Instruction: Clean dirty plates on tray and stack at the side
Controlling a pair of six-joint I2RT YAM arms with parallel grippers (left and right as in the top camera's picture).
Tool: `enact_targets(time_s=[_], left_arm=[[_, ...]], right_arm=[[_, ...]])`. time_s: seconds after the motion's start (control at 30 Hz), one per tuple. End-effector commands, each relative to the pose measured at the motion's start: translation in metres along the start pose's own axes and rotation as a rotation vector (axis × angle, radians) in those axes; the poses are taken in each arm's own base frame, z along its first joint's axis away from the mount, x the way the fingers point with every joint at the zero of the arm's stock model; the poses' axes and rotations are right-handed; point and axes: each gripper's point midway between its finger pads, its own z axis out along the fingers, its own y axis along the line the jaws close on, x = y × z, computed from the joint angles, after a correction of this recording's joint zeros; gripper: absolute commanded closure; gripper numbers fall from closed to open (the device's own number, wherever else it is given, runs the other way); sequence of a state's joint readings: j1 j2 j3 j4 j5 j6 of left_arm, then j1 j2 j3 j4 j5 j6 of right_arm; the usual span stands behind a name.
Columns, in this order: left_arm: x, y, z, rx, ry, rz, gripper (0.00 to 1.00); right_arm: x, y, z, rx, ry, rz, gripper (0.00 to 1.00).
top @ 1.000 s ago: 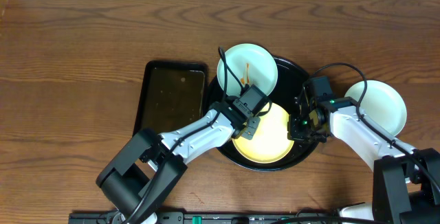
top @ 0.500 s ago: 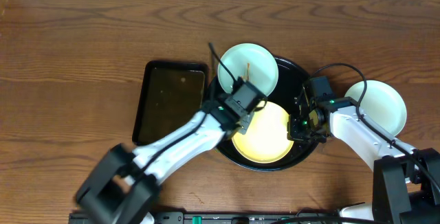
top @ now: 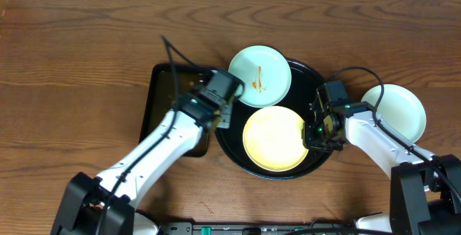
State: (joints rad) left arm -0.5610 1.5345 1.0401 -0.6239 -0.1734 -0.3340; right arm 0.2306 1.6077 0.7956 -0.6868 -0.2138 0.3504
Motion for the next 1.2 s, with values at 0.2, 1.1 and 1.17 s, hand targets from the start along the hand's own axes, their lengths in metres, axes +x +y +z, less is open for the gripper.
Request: enact_targets(time_s=[0.2,1.1,1.17], left_arm=[[-0.007,0.032,0.004,0.086,0.056,-0.193,0.92],[-0.005,0.037,0.004,0.077,0.066,-0.202,0.92],[-0.005,0.037,0.004,0.077,0.066,-0.202,0.92]], right_arm=[[0.008,0.008,0.012,-0.073,0.021,-0.001,0.92],[-0.035,0.058,-0.038,-0.322,-0.255,-0.195,0.99],[-0.04,0.053,-0.045,-0.286,-0.297,-0.196,0.99]])
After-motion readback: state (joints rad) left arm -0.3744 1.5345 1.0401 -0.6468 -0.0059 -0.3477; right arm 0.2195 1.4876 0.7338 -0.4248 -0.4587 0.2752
